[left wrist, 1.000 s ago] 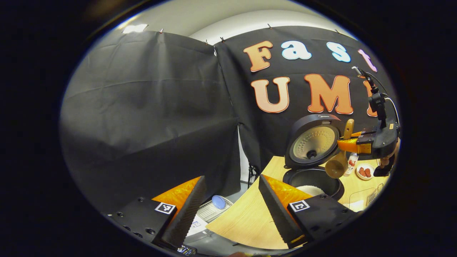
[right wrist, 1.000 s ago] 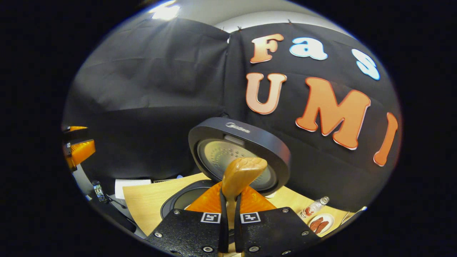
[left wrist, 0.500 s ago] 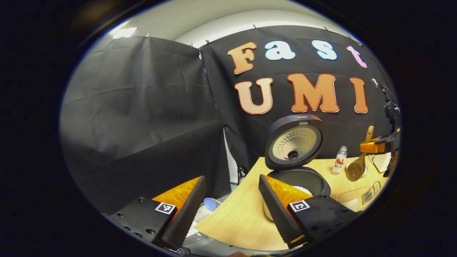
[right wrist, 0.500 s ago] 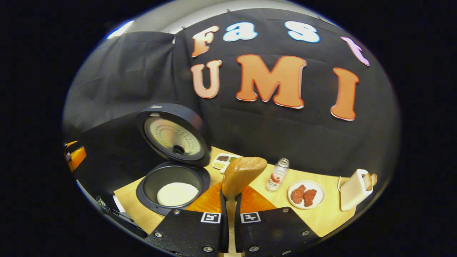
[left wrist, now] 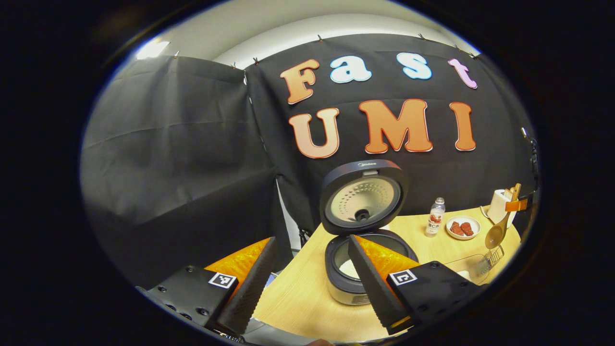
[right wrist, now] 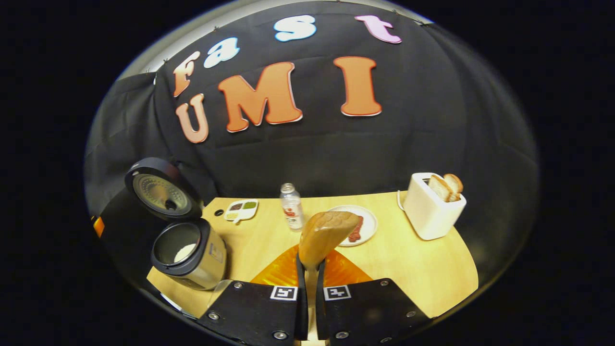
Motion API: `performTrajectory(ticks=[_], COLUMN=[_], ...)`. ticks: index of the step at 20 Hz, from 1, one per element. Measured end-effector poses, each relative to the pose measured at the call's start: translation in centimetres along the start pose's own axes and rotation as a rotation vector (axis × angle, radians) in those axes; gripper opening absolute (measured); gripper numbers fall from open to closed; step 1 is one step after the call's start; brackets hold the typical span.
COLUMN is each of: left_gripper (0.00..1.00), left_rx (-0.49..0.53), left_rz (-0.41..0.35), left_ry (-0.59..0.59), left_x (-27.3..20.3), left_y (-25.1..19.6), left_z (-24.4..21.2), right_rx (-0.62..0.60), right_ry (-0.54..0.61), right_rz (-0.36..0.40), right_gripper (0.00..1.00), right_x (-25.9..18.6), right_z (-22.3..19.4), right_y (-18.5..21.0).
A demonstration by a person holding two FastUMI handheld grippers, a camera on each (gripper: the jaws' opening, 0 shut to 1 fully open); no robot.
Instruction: Close the left gripper, press the button to open the rice cooker; take a wooden spoon from the chopstick holder with the right hand, scoop a spoonful of rice and pour it into the rice cooker, then put the wooden spoon back into the chopstick holder.
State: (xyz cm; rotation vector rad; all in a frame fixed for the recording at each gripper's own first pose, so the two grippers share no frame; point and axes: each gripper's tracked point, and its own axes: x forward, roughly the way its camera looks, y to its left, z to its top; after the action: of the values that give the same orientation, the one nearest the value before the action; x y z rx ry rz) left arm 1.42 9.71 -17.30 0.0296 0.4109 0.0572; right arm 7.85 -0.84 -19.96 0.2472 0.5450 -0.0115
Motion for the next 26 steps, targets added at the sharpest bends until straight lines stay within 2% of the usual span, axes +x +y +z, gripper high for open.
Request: performTrajectory(ticks=[3, 5, 9, 11, 15, 18, 20, 23, 24, 25, 26], left_gripper=[0.97, 1.0, 1.0, 0.92, 0.94, 0.98, 1.0, 0.92, 0.92, 0.92, 0.96], left_rx=[0.005, 0.01, 0.026, 0.03, 0.027, 0.017, -0.025, -0.099, -0.119, -0.135, -0.156], left_rz=[-0.01, 0.0, 0.025, 0.035, 0.046, 0.038, 0.034, 0.013, -0.01, -0.029, -0.044], left_ry=[-0.005, -0.011, -0.02, -0.023, -0.024, -0.064, -0.072, -0.069, -0.064, -0.044, -0.015], left_x=[0.0, 0.0, 0.1, 0.2, 0.8, 2.5, 4.6, 8.3, 9.7, 11.0, 12.3], left_y=[-1.0, -1.0, -1.0, -0.9, -0.9, -0.5, 0.2, 0.0, -0.8, -1.3, -1.7], left_z=[0.8, 1.3, 2.2, 2.6, 3.7, 6.6, 8.5, 12.1, 13.0, 13.7, 13.8], right_rx=[0.026, 0.051, 0.048, 0.056, 0.166, 0.222, 0.265, 0.292, 0.298, 0.293, 0.284], right_ry=[0.021, 0.052, 0.1, 0.126, 0.16, 0.168, 0.191, 0.285, 0.297, 0.29, 0.276], right_rz=[-0.05, -0.059, -0.093, -0.109, -0.108, -0.124, -0.107, -0.152, -0.156, -0.171, -0.188], right_gripper=[0.06, 0.06, 0.06, 0.06, 0.06, 0.07, 0.1, 0.19, 0.21, 0.27, 0.22], right_x=[0.1, -0.3, 0.7, 1.0, 1.7, 1.4, 1.3, 0.6, 0.0, -0.5, -1.1], right_z=[-1.5, -3.1, -7.2, -9.0, -11.2, -12.2, -12.1, -14.1, -14.1, -13.7, -13.1], right_y=[-3.4, -4.1, -5.8, -6.6, -7.2, -8.0, -8.1, -9.2, -9.4, -10.0, -10.4])
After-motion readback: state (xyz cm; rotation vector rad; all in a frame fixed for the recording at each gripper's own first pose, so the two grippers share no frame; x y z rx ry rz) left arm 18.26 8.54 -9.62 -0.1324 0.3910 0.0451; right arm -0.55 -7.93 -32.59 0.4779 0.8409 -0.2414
